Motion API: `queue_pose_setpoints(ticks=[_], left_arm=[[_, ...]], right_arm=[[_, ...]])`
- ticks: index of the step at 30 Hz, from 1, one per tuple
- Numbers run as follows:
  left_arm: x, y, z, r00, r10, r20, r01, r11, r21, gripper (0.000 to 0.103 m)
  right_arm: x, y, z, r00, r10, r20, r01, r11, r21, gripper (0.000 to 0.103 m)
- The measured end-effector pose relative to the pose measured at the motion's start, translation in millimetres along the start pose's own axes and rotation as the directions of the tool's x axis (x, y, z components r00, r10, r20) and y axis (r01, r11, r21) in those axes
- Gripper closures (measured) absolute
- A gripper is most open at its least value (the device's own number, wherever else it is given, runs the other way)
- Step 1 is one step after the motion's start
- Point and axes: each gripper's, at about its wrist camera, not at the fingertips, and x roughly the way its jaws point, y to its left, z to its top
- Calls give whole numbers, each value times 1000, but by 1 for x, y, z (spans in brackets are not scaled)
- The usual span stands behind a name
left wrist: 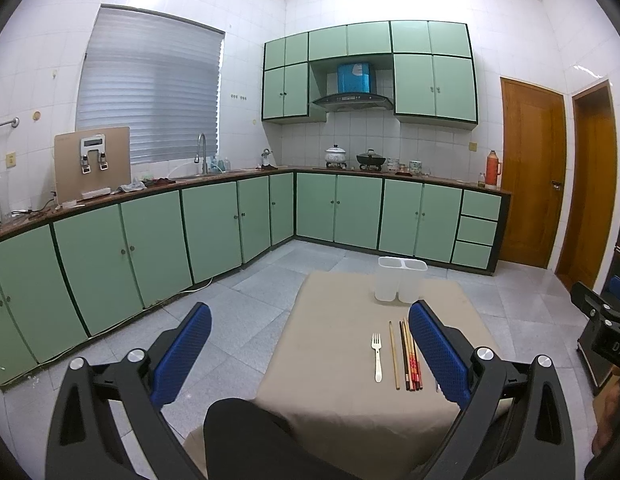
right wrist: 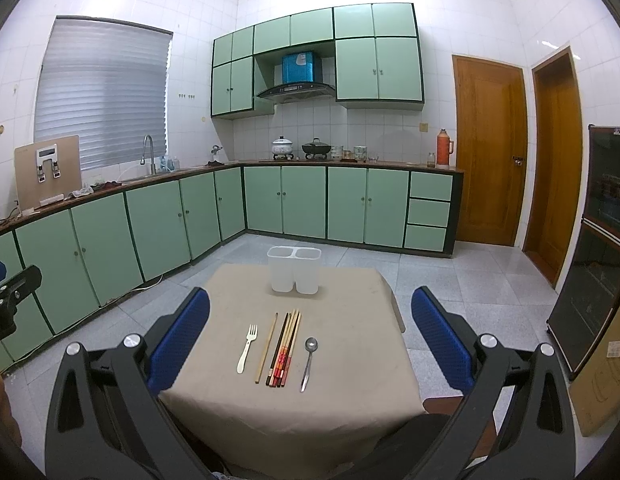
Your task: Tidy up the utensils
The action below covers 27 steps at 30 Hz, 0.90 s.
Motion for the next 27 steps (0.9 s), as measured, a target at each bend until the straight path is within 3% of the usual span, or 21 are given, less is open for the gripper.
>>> queue_pose_setpoints(ticks=[27], left_arm=[[2, 5, -3, 1000, 6, 2, -6, 1000, 0, 6]], right_arm=[[-2, 2, -2, 1000, 1, -5, -1, 1000, -4, 5]])
